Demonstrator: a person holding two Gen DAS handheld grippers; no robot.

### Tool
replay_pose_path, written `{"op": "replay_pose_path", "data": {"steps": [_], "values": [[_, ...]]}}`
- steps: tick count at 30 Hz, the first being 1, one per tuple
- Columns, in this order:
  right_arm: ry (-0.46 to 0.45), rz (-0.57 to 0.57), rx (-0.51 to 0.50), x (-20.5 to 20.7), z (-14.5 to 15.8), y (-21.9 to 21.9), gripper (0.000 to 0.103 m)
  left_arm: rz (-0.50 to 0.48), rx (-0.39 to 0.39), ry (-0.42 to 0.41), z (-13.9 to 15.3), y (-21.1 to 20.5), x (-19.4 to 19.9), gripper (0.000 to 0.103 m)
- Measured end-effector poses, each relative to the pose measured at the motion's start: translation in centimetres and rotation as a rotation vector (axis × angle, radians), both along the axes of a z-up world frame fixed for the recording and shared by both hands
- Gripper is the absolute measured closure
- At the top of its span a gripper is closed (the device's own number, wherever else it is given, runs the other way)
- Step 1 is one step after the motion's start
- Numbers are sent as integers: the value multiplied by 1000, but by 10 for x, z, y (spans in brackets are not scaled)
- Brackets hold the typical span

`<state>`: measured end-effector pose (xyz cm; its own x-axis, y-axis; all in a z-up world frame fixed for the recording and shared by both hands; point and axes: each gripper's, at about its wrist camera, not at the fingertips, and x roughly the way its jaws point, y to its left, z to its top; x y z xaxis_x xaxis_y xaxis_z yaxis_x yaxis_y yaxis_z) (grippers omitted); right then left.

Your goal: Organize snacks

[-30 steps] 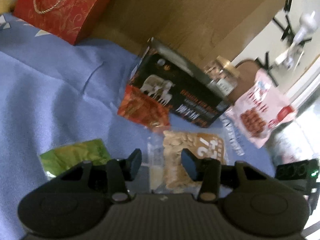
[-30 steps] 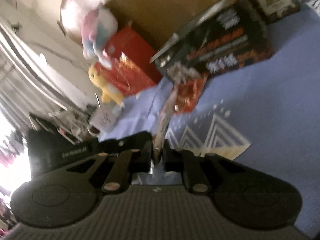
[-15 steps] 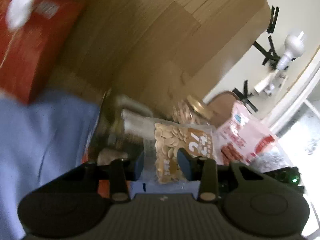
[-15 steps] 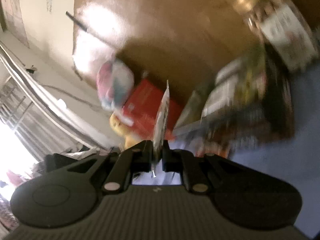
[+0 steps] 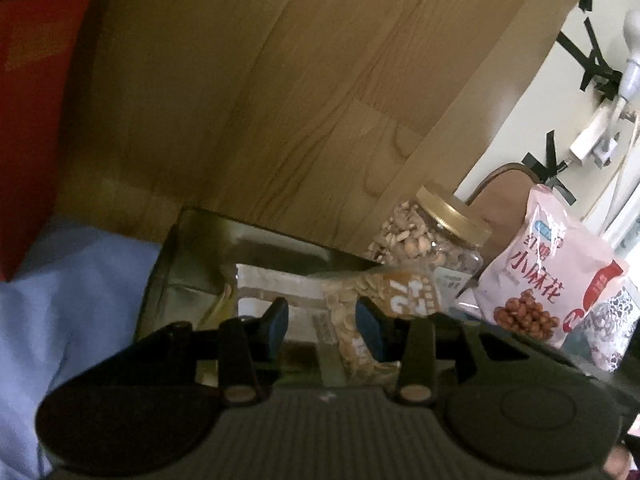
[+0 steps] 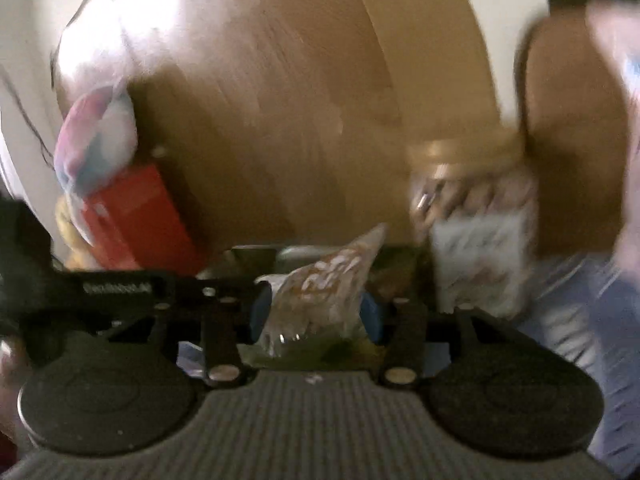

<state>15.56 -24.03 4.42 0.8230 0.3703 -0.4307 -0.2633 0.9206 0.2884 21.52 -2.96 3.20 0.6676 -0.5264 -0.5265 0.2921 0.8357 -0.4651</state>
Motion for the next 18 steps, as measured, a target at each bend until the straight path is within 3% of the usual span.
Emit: {"op": "replay_pose_path", "data": {"steps": [4, 9, 10, 15, 18], "values": [[-92, -85, -51, -18, 9, -7, 53, 23, -14, -38, 14, 14, -13, 66], [-54, -96, 18, -21, 6, -13, 59, 52, -59, -79, 31, 46, -45, 63], [-50, -76, 33, -24, 6, -11, 64, 56, -53, -87, 33, 52, -53, 63], [-30, 121, 46, -51, 2, 21, 65, 135, 71, -126, 23, 86, -96, 63], [57, 229, 20, -56, -20, 50, 64, 154, 45, -67, 0, 103, -106, 63]]}}
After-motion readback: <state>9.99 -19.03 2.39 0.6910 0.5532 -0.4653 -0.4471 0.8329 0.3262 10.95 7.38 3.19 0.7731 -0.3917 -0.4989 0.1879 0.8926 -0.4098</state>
